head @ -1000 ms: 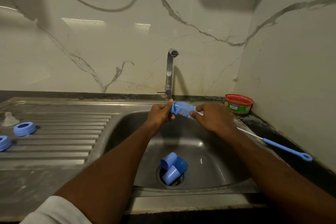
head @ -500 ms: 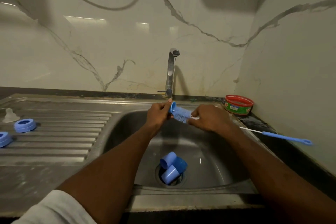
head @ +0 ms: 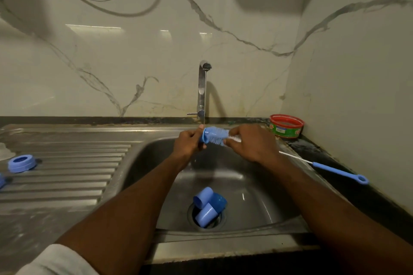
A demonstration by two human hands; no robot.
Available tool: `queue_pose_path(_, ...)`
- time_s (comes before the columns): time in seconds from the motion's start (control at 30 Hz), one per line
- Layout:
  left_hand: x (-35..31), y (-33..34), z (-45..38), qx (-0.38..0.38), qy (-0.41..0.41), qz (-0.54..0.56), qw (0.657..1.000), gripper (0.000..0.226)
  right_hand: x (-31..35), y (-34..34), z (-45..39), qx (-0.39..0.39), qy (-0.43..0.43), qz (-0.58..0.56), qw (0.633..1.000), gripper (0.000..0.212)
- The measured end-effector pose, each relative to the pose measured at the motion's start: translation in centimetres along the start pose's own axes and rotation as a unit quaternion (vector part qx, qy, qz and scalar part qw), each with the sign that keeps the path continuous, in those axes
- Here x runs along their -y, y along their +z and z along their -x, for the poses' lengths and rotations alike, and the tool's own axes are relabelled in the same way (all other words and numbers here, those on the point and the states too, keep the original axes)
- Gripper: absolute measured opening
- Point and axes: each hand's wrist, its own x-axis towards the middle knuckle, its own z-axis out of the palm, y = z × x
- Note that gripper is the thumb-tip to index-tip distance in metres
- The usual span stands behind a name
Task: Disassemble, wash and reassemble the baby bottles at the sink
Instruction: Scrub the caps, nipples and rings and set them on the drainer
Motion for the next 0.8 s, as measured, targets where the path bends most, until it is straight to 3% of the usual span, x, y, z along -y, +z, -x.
queue_pose_path(0.07, -0.5, 0.4, 0.2, 0.028, -0.015, 0.03, 0.999, 0.042, -0.3, 0.6, 0.1, -0.021, 0.046, 0.021, 0.999, 0.04)
queue_pose_path(0.13, -0.3, 0.7, 0.3, 0.042, 0.003, 0.012, 0.999, 0.038, -0.4, 1.2, -0.1, 0.051, 0.07, 0.048, 0.995, 0.044)
queue_pose_path(0.23, 0.7, 0.5, 0.5, 0.026, 0.047, -0.067, 0.996, 0.032, -0.1, 0.9, -0.2, 0.141, 0.032, 0.023, 0.989, 0.045)
queue_pose_path(0.3, 0.8, 0.2, 0.4, -0.008, 0.052, -0.065, 0.997, 0.032, -0.2, 0.7, -0.3, 0.112, 0.009, -0.01, 0.994, 0.042)
queue_pose_path(0.5, 0.6, 0.5, 0.0, -0.051, 0.0, -0.047, 0.998, 0.036, -0.3, -0.9, 0.3, -0.081, 0.058, -0.016, 0.995, 0.042)
queue_pose_path(0.57, 0.5, 0.8, 0.4, -0.021, -0.011, -0.036, 0.999, 0.035, 0.2, -0.8, 0.7, -0.07, 0.046, -0.003, 0.996, 0.042)
queue_pose_path(0.67, -0.4, 1.5, 1.2, 0.081, -0.008, 0.036, 0.996, 0.032, 1.1, 0.5, 0.8, -0.009, 0.042, -0.013, 0.999, 0.038)
queue_pose_path(0.73, -0.8, 1.6, 1.5, 0.15, 0.011, 0.073, 0.986, 0.032, 1.3, 0.8, 0.5, -0.01, 0.056, 0.001, 0.998, 0.038)
queue_pose_path(0.8, -0.9, 1.6, 1.4, 0.168, 0.042, 0.055, 0.983, 0.03, 1.0, 0.6, -0.1, -0.016, 0.077, 0.045, 0.996, 0.039)
